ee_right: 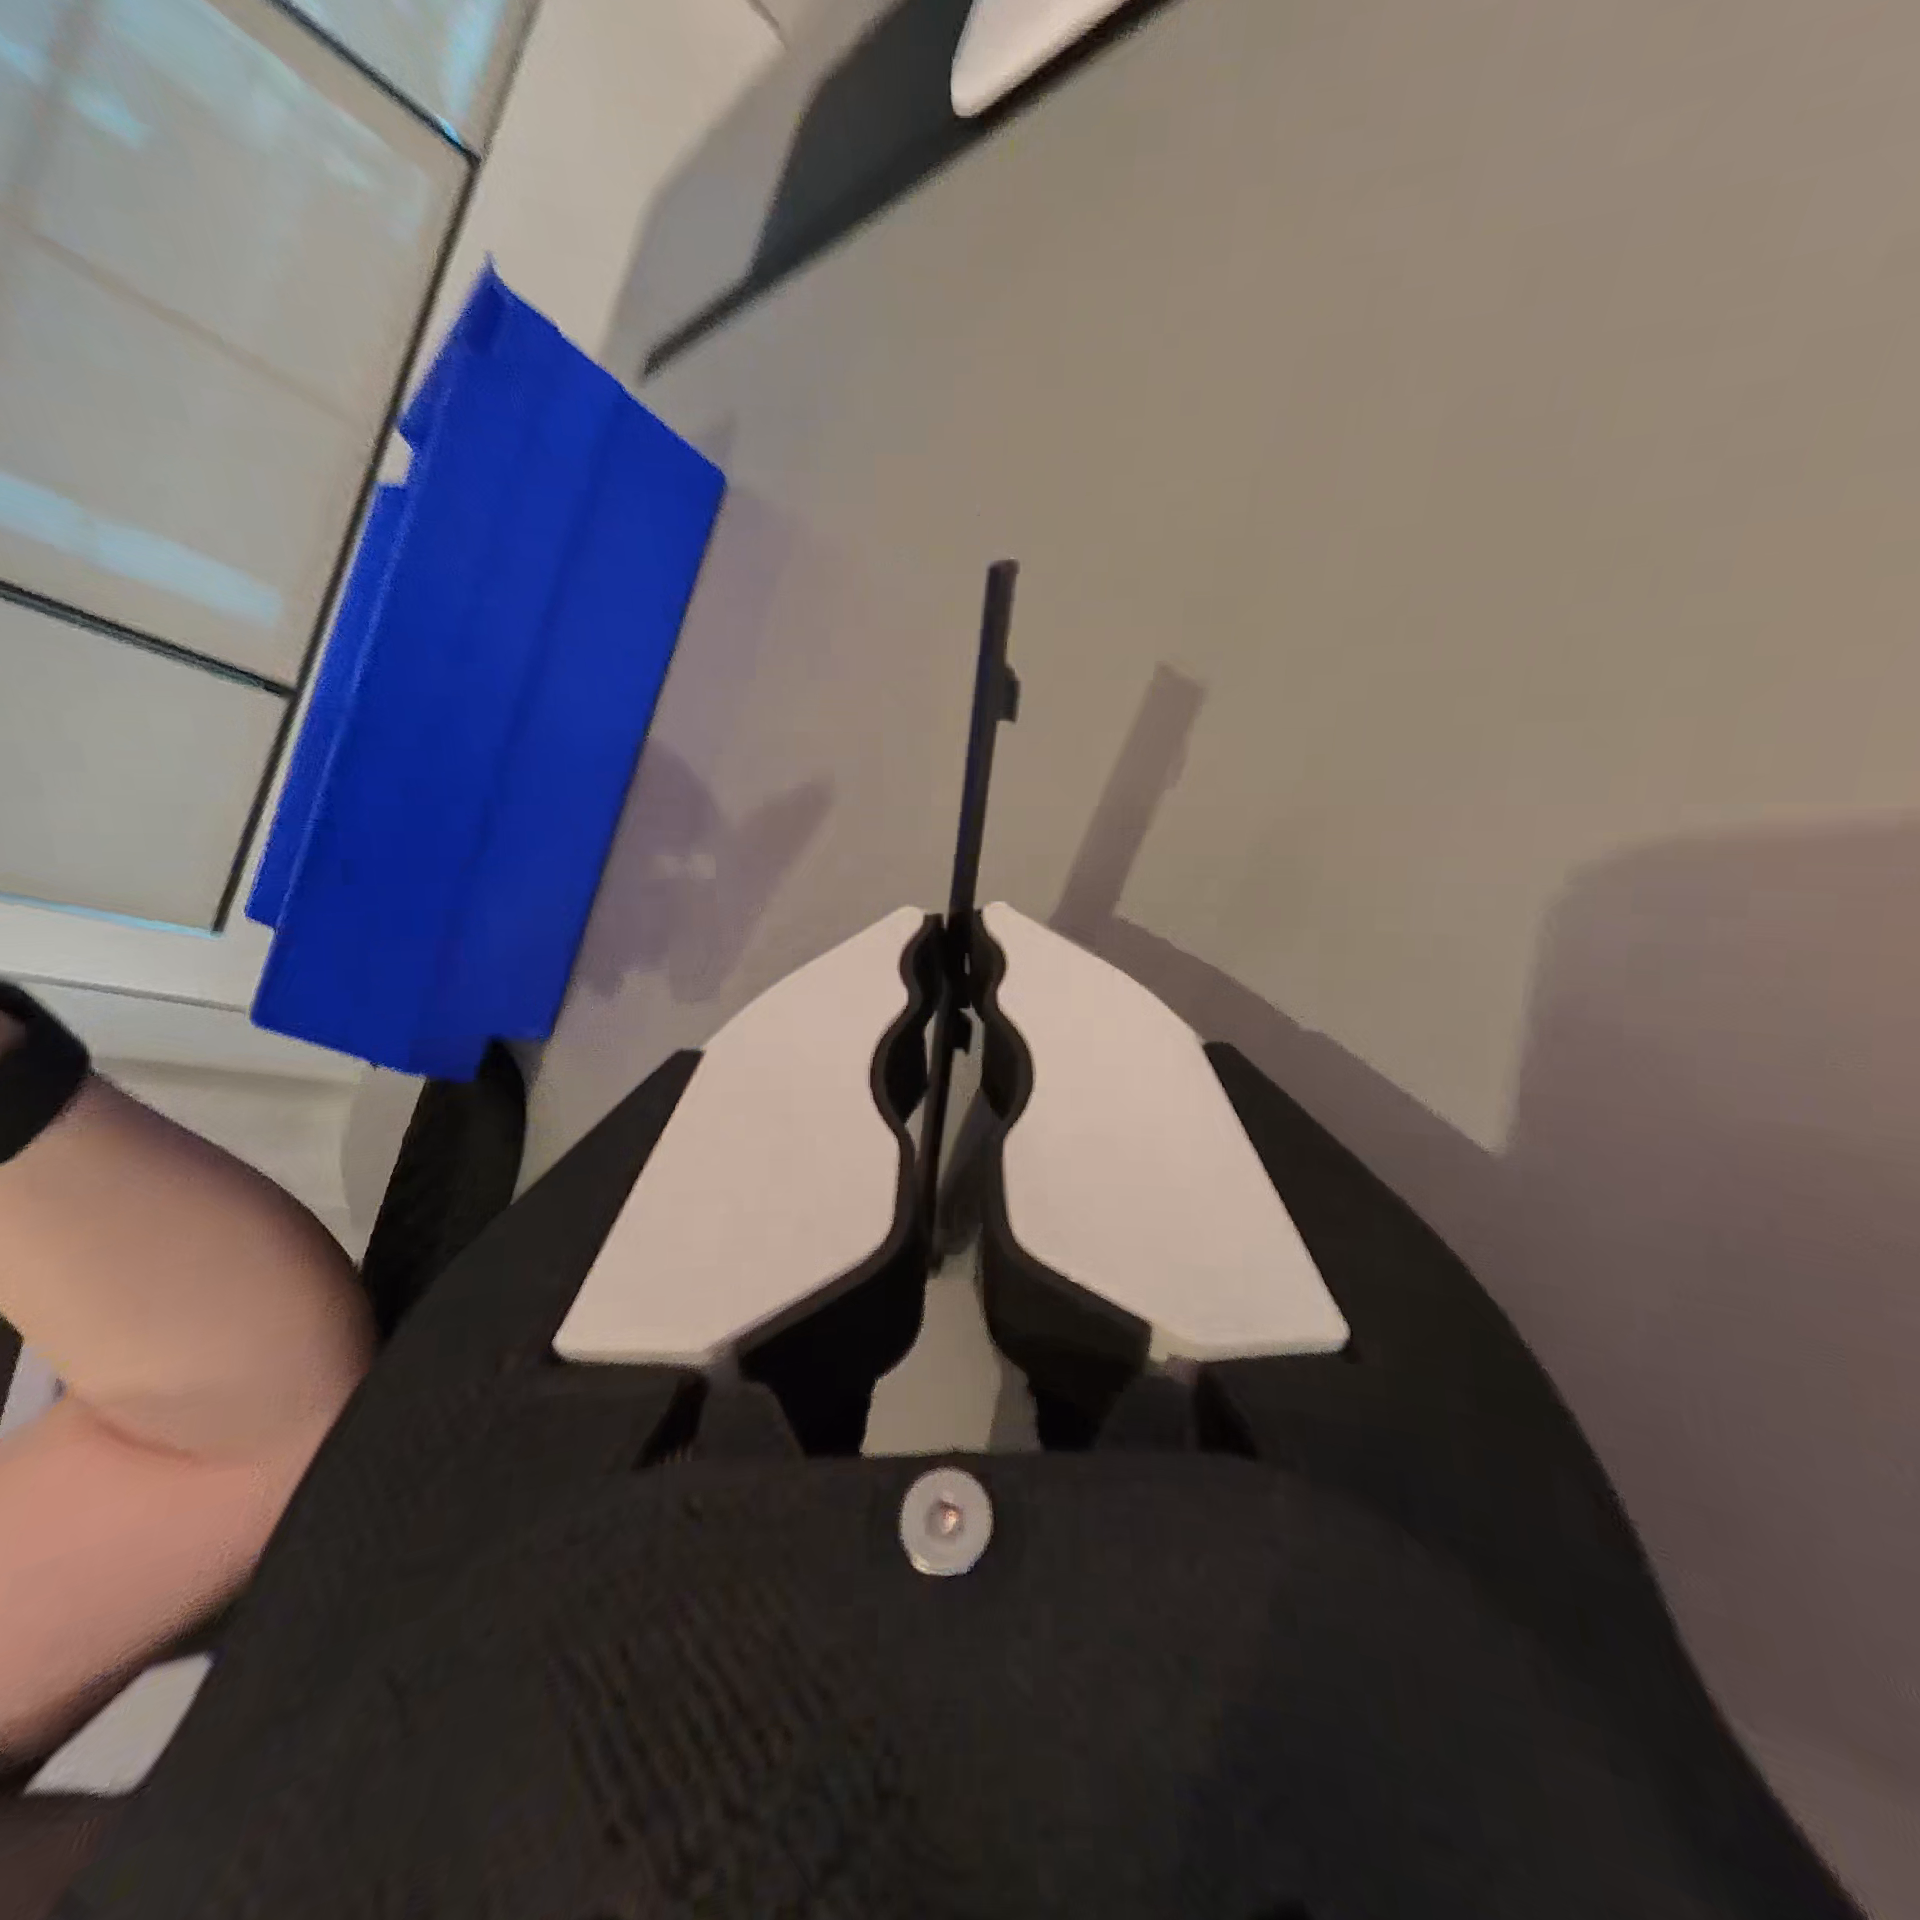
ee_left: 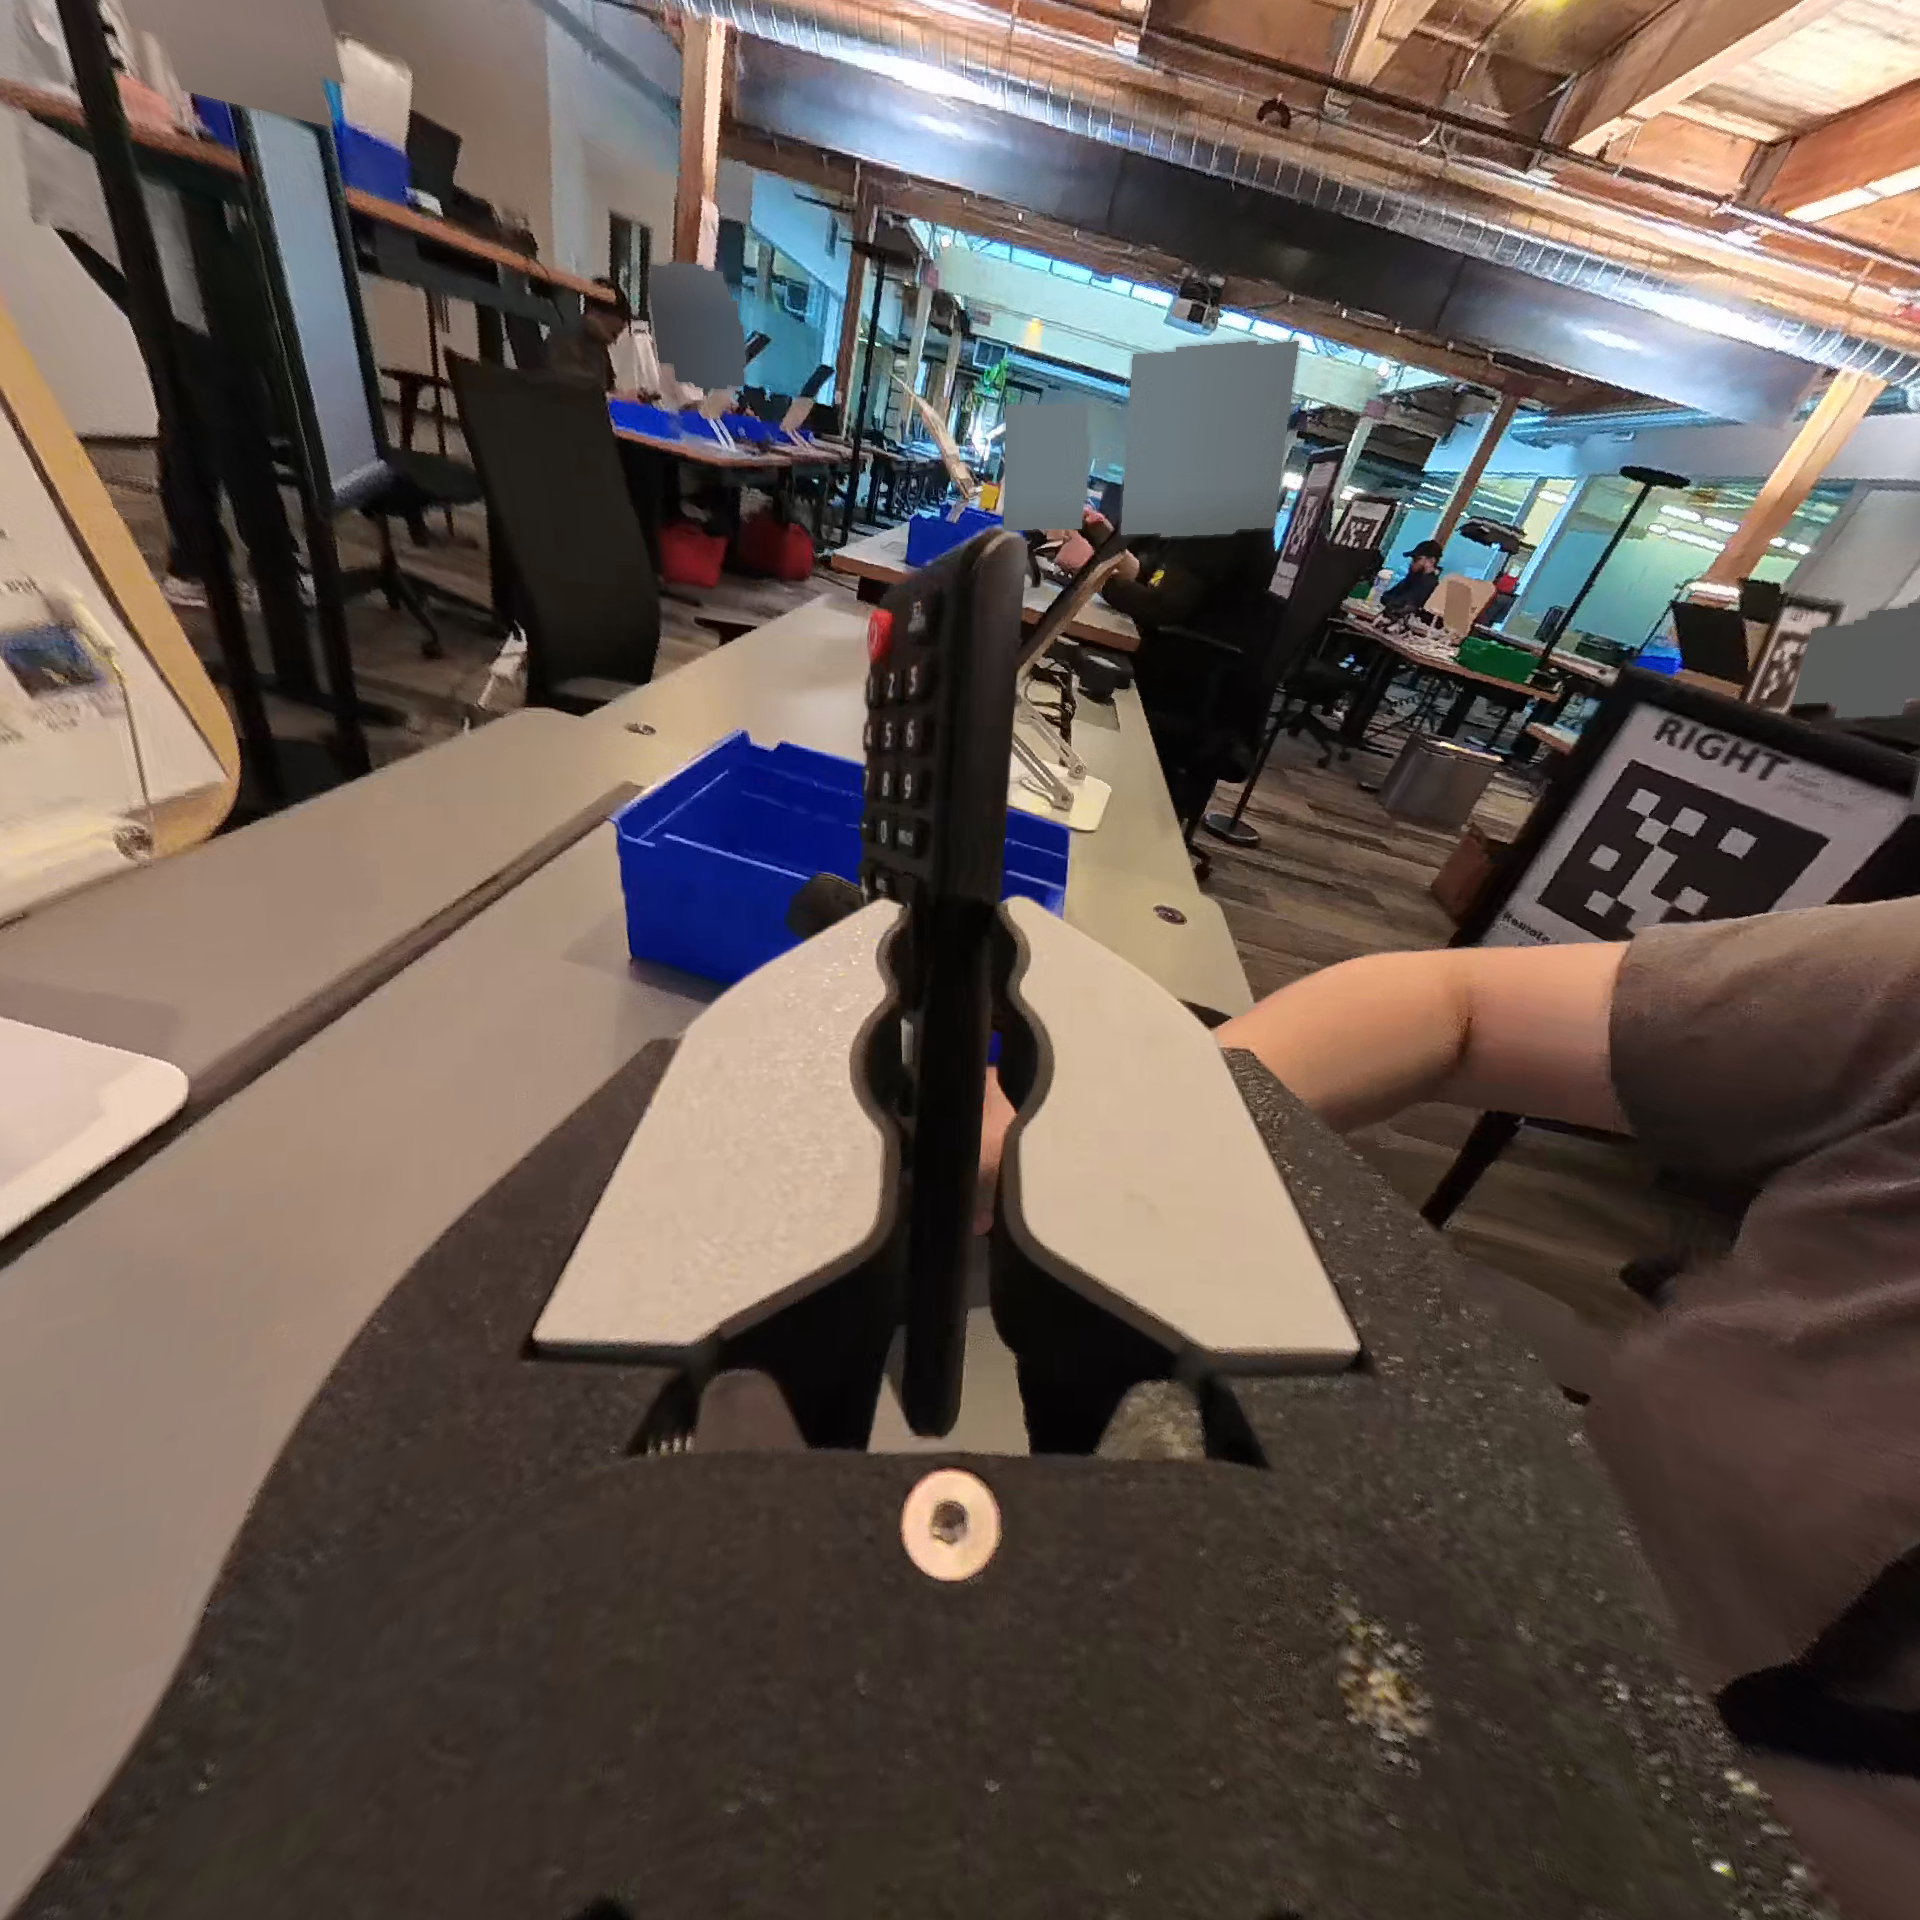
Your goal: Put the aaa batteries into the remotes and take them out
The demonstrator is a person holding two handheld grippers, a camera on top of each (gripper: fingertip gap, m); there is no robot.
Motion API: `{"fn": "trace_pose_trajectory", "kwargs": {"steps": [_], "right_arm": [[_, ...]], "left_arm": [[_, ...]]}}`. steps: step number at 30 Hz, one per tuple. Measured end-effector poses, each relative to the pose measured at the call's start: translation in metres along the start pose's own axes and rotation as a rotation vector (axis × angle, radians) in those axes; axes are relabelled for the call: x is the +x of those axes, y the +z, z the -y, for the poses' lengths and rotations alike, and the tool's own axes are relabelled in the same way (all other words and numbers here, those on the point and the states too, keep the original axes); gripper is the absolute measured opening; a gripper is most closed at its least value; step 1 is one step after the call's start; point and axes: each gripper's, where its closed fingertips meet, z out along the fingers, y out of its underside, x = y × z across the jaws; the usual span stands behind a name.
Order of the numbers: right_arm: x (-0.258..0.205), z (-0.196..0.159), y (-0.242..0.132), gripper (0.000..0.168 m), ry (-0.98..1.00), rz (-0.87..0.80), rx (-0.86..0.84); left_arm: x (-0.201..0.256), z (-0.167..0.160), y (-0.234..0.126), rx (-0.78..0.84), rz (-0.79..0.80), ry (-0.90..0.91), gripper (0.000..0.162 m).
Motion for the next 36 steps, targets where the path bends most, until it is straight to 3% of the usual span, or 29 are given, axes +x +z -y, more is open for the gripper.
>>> {"fn": "trace_pose_trajectory", "kwargs": {"steps": [2, 5, 10, 15, 17, 22, 24, 25, 26, 29, 32, 33, 36], "right_arm": [[0.003, -0.016, -0.004, 0.008, 0.019, 0.004, -0.117], [0.009, -0.028, -0.015, 0.026, -0.004, -0.018, -0.208], [0.005, -0.010, -0.047, 0.064, -0.206, -0.125, -0.127], [-0.129, 0.065, -0.106, 0.062, -0.452, 0.328, 0.372], [-0.165, 0.063, -0.114, 0.063, -0.525, 0.434, 0.414], [-0.184, 0.026, -0.067, 0.082, -0.501, 0.570, 0.351], [-0.194, 0.022, -0.057, 0.080, -0.430, 0.674, 0.342], [-0.195, 0.020, -0.055, 0.066, -0.414, 0.706, 0.328], [-0.196, 0.018, -0.055, 0.028, -0.417, 0.732, 0.306], [-0.182, 0.012, -0.051, 0.022, -0.508, 0.640, 0.225], [-0.173, -0.002, -0.057, 0.022, -0.601, 0.604, 0.049], [-0.172, -0.005, -0.059, 0.022, -0.640, 0.589, 0.004], [-0.161, -0.017, -0.064, 0.022, -0.698, 0.521, -0.213]], "left_arm": [[-0.006, -0.009, 0.007, -0.014, -0.012, -0.036, 0.013], [-0.007, -0.016, 0.016, -0.024, -0.041, -0.075, 0.013], [-0.006, -0.023, 0.023, -0.052, -0.044, -0.076, 0.013], [-0.005, -0.026, 0.029, -0.048, -0.065, -0.108, 0.013], [-0.003, -0.026, 0.031, -0.034, -0.082, -0.125, 0.013], [0.009, -0.018, 0.033, 0.011, -0.151, -0.164, 0.013], [0.009, -0.019, 0.034, 0.010, -0.149, -0.158, 0.013], [0.009, -0.020, 0.034, 0.008, -0.147, -0.148, 0.013], [0.009, -0.019, 0.033, 0.013, -0.156, -0.145, 0.012], [-0.009, -0.026, 0.025, -0.039, -0.062, -0.085, 0.010], [-0.027, -0.031, 0.015, -0.076, 0.009, -0.076, 0.063], [-0.025, -0.035, 0.015, -0.091, -0.019, -0.102, 0.073], [-0.003, -0.045, 0.021, -0.142, -0.191, -0.171, 0.080]]}}
